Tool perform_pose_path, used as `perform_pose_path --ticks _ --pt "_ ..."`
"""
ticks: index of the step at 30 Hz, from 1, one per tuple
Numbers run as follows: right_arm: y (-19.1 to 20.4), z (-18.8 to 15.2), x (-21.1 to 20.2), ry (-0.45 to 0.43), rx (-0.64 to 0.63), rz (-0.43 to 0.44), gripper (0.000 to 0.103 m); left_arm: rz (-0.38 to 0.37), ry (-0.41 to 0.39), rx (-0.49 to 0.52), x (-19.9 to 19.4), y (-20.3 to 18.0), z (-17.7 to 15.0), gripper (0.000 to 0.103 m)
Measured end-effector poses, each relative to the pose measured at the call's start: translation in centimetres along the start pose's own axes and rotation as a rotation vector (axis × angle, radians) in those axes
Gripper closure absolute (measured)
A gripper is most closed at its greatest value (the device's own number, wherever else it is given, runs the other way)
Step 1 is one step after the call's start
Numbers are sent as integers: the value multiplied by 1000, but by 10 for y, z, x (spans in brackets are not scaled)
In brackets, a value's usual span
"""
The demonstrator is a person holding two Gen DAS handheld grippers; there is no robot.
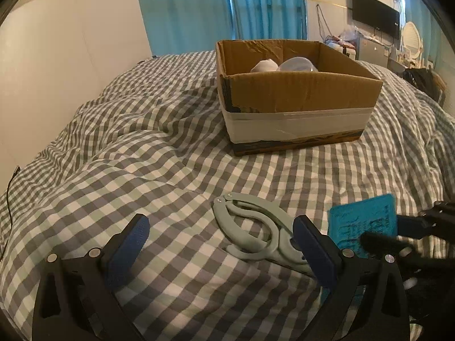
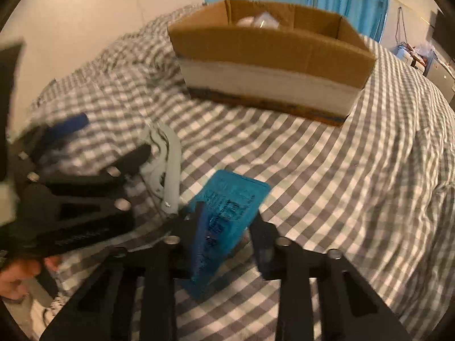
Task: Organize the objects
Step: 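Grasp the teal blister pack with the right tool while the left tool grasps the green hanger clip, then carry the hanger clip and blister pack into the box and release both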
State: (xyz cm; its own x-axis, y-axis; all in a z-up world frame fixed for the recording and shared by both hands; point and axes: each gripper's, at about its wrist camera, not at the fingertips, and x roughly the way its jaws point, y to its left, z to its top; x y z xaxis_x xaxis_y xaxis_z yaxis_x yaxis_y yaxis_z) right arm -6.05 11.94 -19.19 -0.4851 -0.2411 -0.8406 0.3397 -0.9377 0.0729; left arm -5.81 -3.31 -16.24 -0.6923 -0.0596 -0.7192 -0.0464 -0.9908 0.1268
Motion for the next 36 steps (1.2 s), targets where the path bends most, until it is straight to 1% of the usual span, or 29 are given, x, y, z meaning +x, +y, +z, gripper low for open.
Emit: perform_pose_path --ticks 1,3,5,7,9,10,13,16,19,20,21,22,23,24,26,30,36 --pt "-1 0 -7 -11 1 1 83 -7 4 -5 0 -1 0 0" --pt "-3 0 -22 -35 -16 -17 86 -27 18 -21 0 -2 0 0" --pt "-7 1 -37 -64 -30 -33 89 -66 31 -44 1 -4 0 0" --pt "-14 2 -52 -91 -25 -58 94 -102 38 -64 2 -9 1 0" --pt "-24 8 -60 -109 -1 -72 96 -128 49 -65 7 -15 2 0" --pt "-31 10 -63 -115 14 -80 96 -124 67 -64 16 -18 4 0" --pt "-45 13 -64 -120 34 -128 96 -61 108 -85 38 -19 7 0" --pt "-51 10 -57 -103 39 -126 96 -30 138 -75 55 -23 8 0" --pt "-53 9 -44 -81 39 -120 96 -33 138 -69 61 -26 5 0" --pt "-54 8 -41 -79 45 -114 96 -46 135 -69 61 -26 5 6" --pt "-55 8 -39 -79 49 -111 96 -67 132 -69 59 -26 5 13" --pt "-56 9 -38 -81 51 -109 96 -82 130 -68 58 -26 4 16" --pt "-58 9 -38 -83 55 -107 96 -93 126 -66 55 -26 3 26" --pt "-59 9 -39 -84 60 -101 96 -122 129 -67 54 -26 2 32" --pt "-59 6 -43 -87 64 -99 96 -149 128 -73 48 -27 0 35" --pt "-56 4 -47 -95 57 -102 96 -210 126 -50 33 -31 -3 40" --pt "-54 2 -57 -120 66 -100 96 -257 69 -12 1 -35 1 44"
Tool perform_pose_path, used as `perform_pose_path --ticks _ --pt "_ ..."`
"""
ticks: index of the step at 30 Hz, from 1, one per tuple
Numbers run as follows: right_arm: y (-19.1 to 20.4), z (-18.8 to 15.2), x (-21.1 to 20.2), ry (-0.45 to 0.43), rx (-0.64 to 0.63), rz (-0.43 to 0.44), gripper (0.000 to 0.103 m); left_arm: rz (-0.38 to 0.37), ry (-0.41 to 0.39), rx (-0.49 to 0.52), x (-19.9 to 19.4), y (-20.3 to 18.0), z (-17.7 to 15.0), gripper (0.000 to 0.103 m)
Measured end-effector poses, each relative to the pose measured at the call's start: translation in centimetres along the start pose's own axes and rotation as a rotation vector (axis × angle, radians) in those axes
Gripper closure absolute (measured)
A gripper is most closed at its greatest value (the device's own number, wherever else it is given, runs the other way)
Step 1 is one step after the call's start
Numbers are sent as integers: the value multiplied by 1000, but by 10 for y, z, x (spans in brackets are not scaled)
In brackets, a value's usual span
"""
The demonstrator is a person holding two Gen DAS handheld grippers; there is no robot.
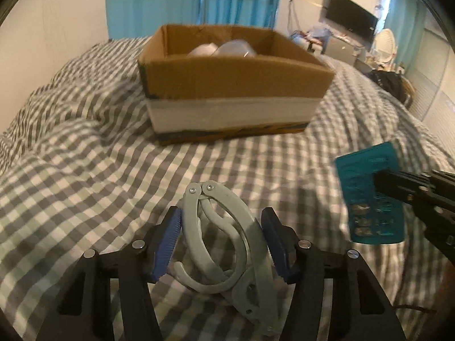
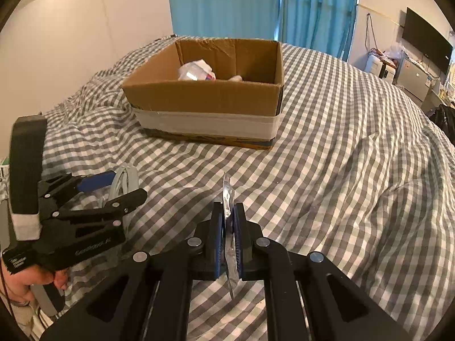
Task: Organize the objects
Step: 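Carry the hanger clip and blister pack into the box and release both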
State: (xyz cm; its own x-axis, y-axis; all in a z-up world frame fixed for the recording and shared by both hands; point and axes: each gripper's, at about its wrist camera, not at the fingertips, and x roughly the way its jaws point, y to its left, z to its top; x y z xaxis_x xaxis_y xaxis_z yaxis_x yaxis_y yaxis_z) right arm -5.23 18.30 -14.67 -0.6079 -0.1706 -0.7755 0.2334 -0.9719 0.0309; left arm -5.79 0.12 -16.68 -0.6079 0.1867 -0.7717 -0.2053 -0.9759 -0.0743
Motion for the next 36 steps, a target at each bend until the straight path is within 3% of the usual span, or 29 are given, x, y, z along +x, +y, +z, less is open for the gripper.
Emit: perform_pose_path --ticks 11,22,28,30,32,36 --pt "12 5 -59 -105 -16 -24 96 -60 -101 2 -52 -13 14 49" --pt "21 24 -118 -227 -43 -38 96 -74 -237 22 -105 -19 41 58" --pt "18 28 -125 -246 -44 -27 96 -71 -215 18 -92 -16 42 61" --pt "16 28 -122 -239 -42 -26 96 -78 -202 12 -88 -16 41 71" --pt "14 29 -118 -231 -41 -24 96 -84 -188 14 -86 -16 41 93" --pt "13 38 -114 -232 -52 -23 96 -96 -194 44 -82 -18 50 93"
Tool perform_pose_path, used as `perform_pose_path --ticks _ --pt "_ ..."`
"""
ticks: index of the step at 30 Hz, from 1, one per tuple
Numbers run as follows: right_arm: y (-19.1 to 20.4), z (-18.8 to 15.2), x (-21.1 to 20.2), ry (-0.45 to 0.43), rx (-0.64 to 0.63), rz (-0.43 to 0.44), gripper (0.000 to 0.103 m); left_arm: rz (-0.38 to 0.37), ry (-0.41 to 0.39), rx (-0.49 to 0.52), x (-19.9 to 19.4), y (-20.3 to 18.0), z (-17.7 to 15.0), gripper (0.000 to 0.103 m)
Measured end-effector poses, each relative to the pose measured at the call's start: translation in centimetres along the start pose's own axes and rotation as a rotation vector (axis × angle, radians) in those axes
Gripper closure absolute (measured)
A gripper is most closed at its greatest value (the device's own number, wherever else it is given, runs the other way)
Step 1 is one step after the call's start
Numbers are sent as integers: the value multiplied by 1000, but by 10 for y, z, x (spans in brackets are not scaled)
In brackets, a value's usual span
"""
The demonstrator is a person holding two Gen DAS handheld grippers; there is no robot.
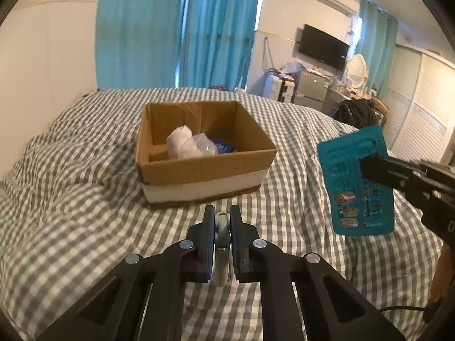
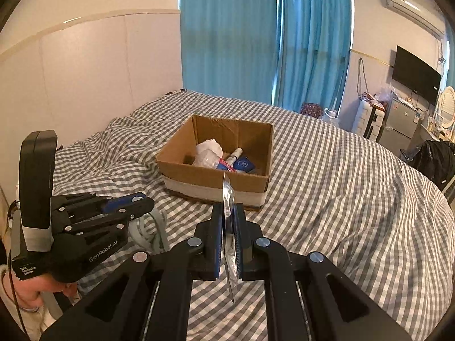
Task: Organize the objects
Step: 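Carry the hanger clip and blister pack into the box and release both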
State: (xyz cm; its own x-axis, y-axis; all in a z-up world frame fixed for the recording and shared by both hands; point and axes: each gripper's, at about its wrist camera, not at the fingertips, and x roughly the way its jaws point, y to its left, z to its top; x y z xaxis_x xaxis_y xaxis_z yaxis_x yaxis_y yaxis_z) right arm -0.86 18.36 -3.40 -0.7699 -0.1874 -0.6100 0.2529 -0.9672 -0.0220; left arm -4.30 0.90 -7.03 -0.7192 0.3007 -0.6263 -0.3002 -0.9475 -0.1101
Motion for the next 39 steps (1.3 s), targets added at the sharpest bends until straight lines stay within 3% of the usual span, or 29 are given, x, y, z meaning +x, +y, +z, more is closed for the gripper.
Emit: perform_pose_path --ticks 6,14,21,26,33,39 --pt "-2 20 8 -19 -18 13 96 -17 -23 -8 6 9 23 93" --pt "-8 77 24 -72 -51 36 96 28 -119 54 7 14 99 93" --pt "-27 130 74 -72 -33 81 96 50 -123 41 51 33 153 93" --pt "-39 142 133 -12 -27 115 96 67 -86 31 95 47 162 93" --pt "-56 126 217 95 12 156 96 71 -14 59 156 50 161 93" --pt "-77 118 248 131 74 175 96 73 5 70 184 48 160 93"
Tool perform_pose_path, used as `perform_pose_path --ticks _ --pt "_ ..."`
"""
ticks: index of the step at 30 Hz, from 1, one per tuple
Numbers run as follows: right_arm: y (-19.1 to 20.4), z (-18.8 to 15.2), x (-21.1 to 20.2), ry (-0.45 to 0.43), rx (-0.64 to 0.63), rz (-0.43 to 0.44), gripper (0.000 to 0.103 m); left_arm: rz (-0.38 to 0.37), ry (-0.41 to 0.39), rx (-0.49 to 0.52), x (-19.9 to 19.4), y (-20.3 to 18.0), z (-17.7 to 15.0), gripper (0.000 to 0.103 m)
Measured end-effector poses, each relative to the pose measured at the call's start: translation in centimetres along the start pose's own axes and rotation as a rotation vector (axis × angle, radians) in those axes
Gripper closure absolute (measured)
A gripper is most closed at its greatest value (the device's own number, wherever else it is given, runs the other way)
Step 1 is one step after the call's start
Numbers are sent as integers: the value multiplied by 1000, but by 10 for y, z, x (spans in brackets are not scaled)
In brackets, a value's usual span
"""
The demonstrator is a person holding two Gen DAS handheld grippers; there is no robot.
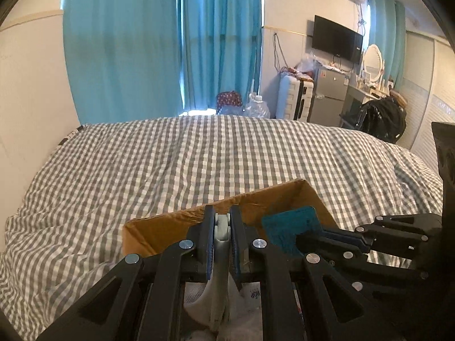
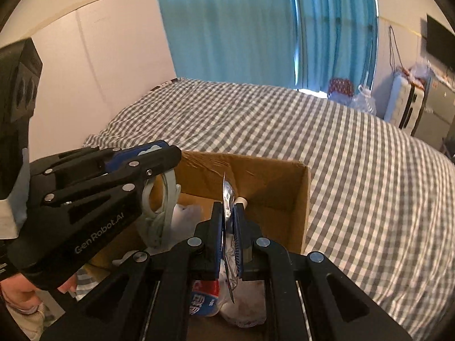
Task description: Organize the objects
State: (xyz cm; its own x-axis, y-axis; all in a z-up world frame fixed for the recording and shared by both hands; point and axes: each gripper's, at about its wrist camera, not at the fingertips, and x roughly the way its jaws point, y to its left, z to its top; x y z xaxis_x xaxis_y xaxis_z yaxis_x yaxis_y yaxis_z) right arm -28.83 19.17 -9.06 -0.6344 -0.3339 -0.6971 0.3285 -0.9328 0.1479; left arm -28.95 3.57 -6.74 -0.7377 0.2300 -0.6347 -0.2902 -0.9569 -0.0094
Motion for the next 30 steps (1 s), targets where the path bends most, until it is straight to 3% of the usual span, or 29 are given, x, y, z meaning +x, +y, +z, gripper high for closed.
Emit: perform_pose_path --ticks 6,8,9,10,12,16,22,25,30 --pt "-6 1 -7 -8 7 -17 96 17 29 -10 0 -4 -2 86" --pt "-4 4 -17 -23 6 -27 90 33 25 -8 -8 -5 1 79" --pt "-4 6 -20 -29 7 -32 78 37 18 -7 -14 -6 3 73" --pt "-3 10 -28 -46 8 -40 65 44 8 -6 -22 -6 5 68" --pt "0 14 -44 -77 8 -55 60 66 -24 -13 -42 -7 12 47" --pt "9 25 -85 -129 6 -85 57 74 -70 -39 -80 -6 27 43" --pt "29 28 -159 -213 -21 -146 46 105 -157 -40 -144 -5 39 26" --pt "40 28 -193 -252 -36 -167 41 123 -196 -38 -180 -9 40 9" --pt "61 23 -246 -318 -56 -198 29 154 -270 -1 -233 -19 36 0"
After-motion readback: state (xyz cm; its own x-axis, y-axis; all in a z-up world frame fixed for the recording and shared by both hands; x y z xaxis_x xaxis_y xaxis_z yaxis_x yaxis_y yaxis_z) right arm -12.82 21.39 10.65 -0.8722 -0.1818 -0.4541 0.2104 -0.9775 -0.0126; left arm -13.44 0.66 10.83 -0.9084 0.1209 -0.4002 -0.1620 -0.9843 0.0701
